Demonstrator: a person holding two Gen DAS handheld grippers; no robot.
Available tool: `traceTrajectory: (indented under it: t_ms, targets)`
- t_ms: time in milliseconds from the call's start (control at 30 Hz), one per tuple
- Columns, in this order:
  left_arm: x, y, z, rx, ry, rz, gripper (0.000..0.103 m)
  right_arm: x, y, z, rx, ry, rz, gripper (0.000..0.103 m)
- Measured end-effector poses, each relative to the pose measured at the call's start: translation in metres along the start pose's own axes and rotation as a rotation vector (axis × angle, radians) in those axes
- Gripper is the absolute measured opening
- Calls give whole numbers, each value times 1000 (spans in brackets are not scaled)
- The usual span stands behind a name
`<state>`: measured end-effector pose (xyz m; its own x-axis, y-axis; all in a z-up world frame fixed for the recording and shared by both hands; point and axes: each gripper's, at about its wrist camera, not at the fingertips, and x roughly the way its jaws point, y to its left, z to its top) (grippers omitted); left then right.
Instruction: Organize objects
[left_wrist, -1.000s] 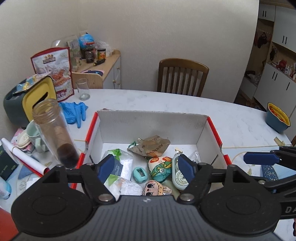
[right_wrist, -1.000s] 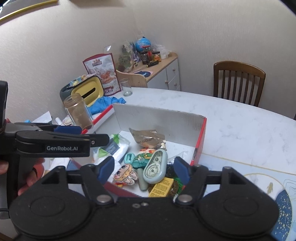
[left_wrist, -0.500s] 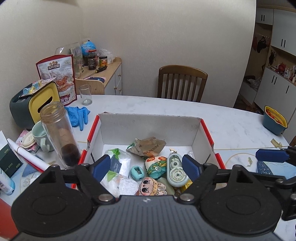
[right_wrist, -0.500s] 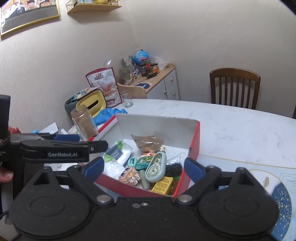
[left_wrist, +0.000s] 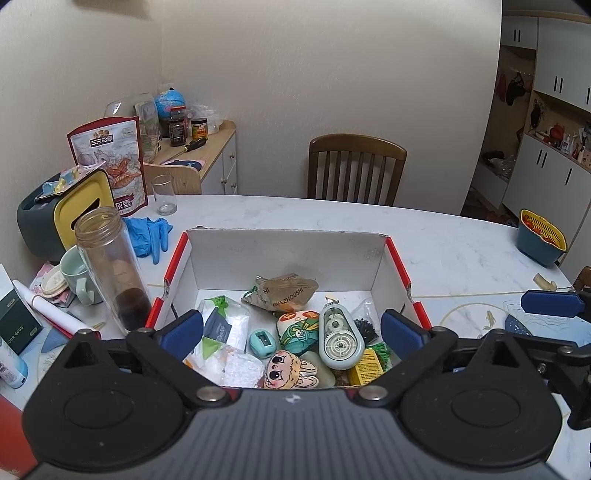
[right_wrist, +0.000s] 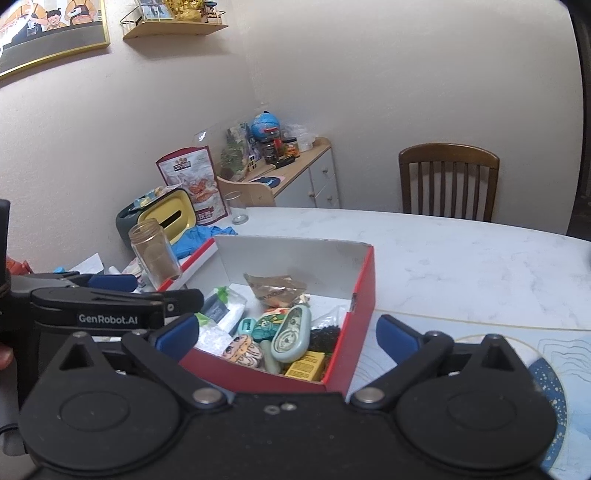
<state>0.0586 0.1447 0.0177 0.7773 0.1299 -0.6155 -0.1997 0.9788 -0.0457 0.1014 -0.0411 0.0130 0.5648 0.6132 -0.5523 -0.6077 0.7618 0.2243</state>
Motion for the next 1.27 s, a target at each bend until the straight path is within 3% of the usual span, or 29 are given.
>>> traceTrajectory:
  t_ms: [267, 633, 1267]
  targets:
    - [0, -3, -2, 8, 10, -38, 103, 1, -1, -3, 7, 5, -9, 102]
    - [4, -8, -3, 25, 15, 13, 103, 1, -1, -6, 9, 15, -14, 102]
    - [11, -8, -3, 10, 43, 5, 103, 5, -8, -11, 19, 42, -32, 102]
